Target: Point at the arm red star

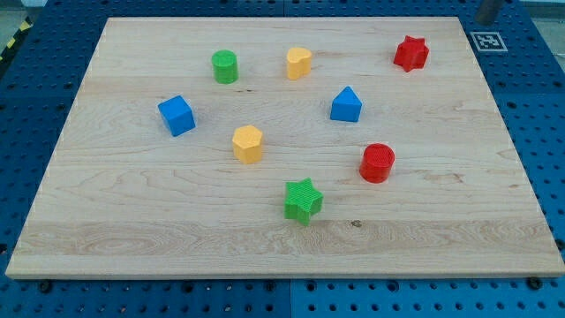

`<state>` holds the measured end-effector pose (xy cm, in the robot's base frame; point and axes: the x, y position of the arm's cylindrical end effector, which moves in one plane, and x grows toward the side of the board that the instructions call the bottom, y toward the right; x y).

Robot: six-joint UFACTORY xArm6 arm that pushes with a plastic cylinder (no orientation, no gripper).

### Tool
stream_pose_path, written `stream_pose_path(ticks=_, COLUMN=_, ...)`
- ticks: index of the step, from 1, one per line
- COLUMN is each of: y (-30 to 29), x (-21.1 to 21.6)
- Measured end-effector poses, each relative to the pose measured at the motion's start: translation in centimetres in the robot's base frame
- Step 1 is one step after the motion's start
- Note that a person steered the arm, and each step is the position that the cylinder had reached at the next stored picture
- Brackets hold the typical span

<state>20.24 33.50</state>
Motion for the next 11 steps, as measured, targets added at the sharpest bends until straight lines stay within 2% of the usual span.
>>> stream_pose_path(ticks=4, y=0.2, x=-1.1)
stream_pose_path(ticks=7, y=-0.3, x=0.2)
stream_pose_path(ticks=8, y=-3.4, x=1.9)
stream_pose_path(ticks=9, y=-5.1, x=1.9)
stream_pose_path(ticks=10, y=-10.8, x=2.1)
stream_pose_path(ticks=11, y=-12.5, x=3.6)
